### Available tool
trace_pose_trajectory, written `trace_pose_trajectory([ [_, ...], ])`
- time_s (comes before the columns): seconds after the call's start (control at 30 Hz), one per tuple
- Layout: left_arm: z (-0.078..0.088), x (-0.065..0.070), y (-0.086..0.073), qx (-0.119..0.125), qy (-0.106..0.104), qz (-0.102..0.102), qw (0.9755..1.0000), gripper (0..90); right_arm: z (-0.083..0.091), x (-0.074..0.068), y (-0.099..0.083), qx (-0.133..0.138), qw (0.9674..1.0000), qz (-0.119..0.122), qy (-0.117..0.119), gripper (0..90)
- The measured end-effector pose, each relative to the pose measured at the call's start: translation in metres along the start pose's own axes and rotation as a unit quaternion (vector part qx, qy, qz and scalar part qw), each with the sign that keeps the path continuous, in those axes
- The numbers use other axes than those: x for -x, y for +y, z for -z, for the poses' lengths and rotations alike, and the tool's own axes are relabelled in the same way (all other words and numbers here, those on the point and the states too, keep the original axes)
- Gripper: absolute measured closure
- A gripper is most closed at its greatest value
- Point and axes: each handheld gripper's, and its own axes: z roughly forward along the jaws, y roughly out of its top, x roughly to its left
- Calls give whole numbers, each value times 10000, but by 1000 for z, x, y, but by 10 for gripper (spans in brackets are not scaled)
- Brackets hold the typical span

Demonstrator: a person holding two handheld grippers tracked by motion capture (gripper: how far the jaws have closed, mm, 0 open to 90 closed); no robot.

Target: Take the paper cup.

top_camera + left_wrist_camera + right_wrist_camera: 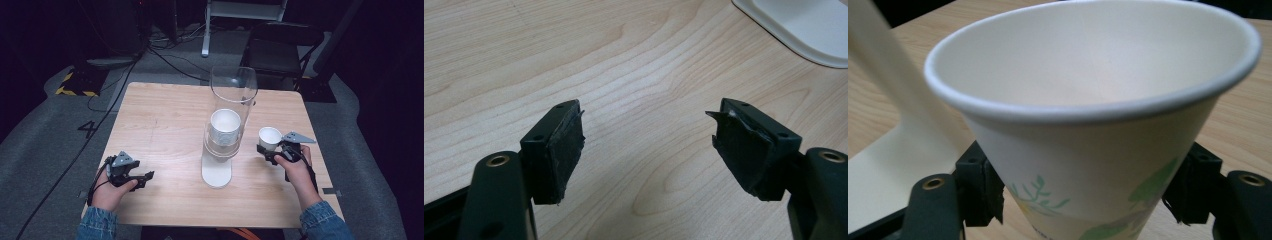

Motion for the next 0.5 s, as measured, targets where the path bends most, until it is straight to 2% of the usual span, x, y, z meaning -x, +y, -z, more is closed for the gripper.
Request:
trace_pose_trajectory([
  [0.1,0,-1,0,9,-78,36,10000,276,-6,12,2,-85,9995,-47,-287,299],
  [0.17,0,-1,0,36,-90,59,9999,276,-7,15,3,-79,9993,-70,-365,298],
  [0.2,0,0,0,43,-99,64,9999,276,-8,20,5,-71,9987,-87,-496,297],
  [0.27,-1,0,0,41,-104,62,9999,276,-10,23,5,-18,9985,-148,-535,297],
  [0.3,-1,0,0,26,-109,56,9999,276,-13,28,3,-70,9977,-237,-636,296],
  [0.33,-1,0,0,26,-109,56,9999,276,-13,28,3,-70,9977,-237,-636,296],
  [0.4,-1,0,0,23,-107,55,9999,276,-19,34,-2,-227,9962,-262,-801,295],
  [0.5,-1,0,0,23,-103,55,9999,276,-22,37,-4,-234,9955,-292,-869,295],
])
